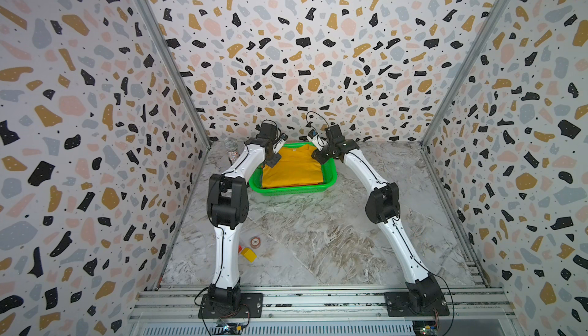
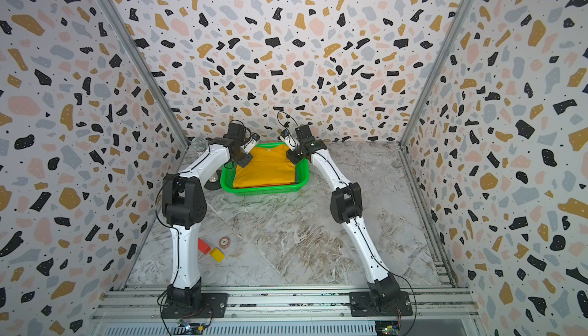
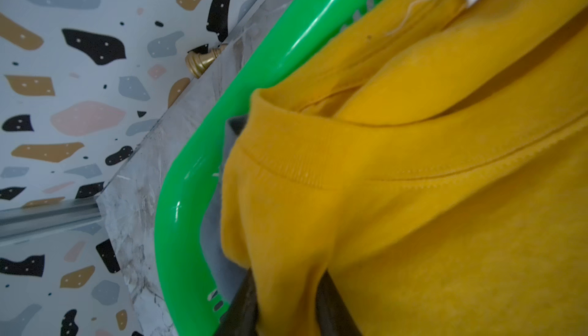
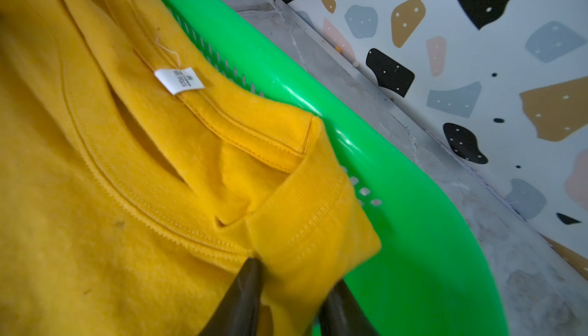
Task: Put the folded t-shirts into the basket
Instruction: Place the T-shirt in the bin.
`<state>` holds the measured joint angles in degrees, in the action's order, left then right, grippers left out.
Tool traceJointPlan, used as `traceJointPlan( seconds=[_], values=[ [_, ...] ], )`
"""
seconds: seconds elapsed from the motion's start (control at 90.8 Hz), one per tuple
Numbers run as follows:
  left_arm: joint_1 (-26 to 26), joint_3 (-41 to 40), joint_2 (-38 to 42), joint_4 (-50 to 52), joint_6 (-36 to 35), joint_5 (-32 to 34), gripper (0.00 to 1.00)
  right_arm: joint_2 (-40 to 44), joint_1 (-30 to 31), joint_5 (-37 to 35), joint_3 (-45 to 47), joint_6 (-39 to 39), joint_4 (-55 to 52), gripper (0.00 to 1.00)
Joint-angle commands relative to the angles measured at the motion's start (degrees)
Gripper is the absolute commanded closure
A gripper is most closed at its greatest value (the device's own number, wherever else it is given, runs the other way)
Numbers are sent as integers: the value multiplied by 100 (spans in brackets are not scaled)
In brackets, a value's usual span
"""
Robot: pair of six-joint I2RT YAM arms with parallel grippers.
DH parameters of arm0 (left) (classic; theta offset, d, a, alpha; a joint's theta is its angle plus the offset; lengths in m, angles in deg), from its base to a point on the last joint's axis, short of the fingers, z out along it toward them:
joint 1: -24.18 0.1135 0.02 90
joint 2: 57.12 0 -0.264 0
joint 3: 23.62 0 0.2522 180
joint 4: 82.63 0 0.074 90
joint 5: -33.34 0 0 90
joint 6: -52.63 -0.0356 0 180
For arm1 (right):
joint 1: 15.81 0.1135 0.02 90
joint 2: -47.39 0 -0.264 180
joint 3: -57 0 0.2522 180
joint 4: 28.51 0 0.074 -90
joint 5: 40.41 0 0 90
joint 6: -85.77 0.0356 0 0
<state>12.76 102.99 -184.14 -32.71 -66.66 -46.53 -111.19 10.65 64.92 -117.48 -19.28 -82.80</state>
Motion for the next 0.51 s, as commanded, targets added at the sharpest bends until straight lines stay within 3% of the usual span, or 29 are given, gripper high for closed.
traceJointPlan(
  seconds=[0.0, 0.143, 0.308, 0.495],
  values=[
    [126, -27, 490, 183, 85, 193, 61, 841, -88, -98, -129, -200, -493, 54],
    [123, -113, 860, 252, 165, 207, 48, 1427, -98, -30, 314, -361, -701, 42],
    [123, -500, 1340, 312, 270, -29, 37, 2314, -102, 155, 1434, -545, -702, 38],
    [122, -899, 1515, 686, 421, -1245, 35, 3067, -68, 1108, 2673, -483, -747, 37]
  ],
)
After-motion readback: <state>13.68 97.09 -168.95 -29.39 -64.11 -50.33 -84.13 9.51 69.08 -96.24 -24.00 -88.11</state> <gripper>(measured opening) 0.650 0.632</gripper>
